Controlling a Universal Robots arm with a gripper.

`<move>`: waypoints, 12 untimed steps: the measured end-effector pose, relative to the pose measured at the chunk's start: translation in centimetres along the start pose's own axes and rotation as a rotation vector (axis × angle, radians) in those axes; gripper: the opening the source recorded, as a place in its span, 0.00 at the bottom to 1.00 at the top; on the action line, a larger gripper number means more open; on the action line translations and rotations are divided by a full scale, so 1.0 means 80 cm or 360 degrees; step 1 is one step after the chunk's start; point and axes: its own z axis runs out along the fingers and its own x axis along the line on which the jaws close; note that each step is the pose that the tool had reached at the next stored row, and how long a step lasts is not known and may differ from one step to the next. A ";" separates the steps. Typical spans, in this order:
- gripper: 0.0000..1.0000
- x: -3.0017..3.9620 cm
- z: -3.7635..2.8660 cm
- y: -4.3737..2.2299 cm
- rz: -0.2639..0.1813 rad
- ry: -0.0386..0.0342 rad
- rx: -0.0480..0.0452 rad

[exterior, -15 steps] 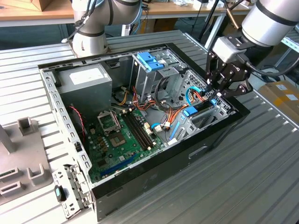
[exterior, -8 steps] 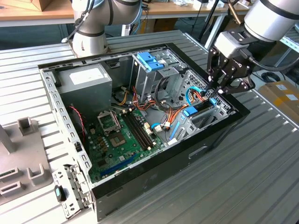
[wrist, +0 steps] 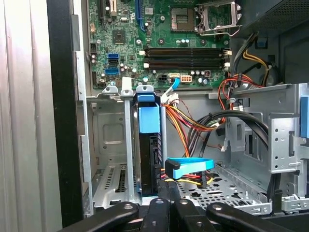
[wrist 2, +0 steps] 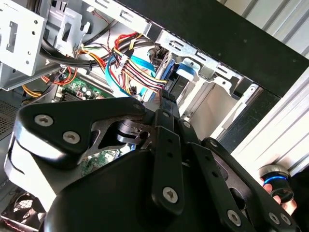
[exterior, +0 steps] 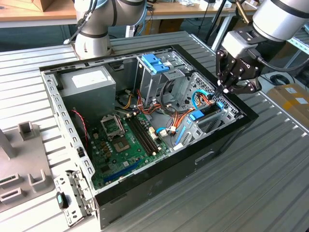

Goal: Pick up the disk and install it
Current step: 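Insert the first disk wire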

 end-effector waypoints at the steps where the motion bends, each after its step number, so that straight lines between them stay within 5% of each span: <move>1: 0.11 0.0000 -0.0001 0.0005 0.0000 0.0000 0.0000; 7: 0.11 0.0004 -0.0004 0.0156 0.0000 0.0000 0.0001; 12: 0.11 0.0003 -0.0005 0.0163 0.0000 0.0000 0.0001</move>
